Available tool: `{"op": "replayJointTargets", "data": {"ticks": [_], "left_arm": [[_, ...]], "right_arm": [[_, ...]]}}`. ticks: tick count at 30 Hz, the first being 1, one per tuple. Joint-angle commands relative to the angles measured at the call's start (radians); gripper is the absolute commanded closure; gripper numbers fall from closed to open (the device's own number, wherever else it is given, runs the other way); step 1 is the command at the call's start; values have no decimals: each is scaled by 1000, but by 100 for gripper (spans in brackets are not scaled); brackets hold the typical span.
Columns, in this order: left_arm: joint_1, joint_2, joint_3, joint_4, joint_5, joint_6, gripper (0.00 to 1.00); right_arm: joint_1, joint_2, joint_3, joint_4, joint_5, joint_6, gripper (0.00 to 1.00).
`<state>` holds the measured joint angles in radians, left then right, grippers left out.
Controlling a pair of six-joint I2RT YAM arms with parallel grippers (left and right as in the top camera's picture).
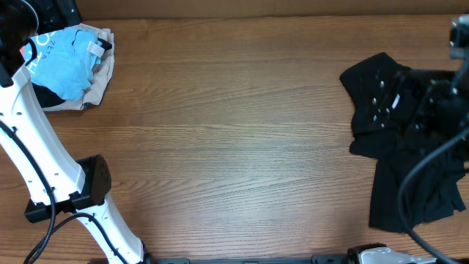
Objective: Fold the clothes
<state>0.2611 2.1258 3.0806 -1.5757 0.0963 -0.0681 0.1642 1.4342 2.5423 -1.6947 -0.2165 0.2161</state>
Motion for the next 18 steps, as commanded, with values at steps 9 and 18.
{"op": "replayJointTargets", "data": {"ticks": [9, 18], "left_arm": [[-6, 2, -3, 2, -6, 19, 0], [-6, 2, -3, 2, -6, 19, 0]], "right_arm": [[-1, -5, -1, 1, 30, -8, 0], [-1, -190, -353, 226, 130, -7, 0]]}}
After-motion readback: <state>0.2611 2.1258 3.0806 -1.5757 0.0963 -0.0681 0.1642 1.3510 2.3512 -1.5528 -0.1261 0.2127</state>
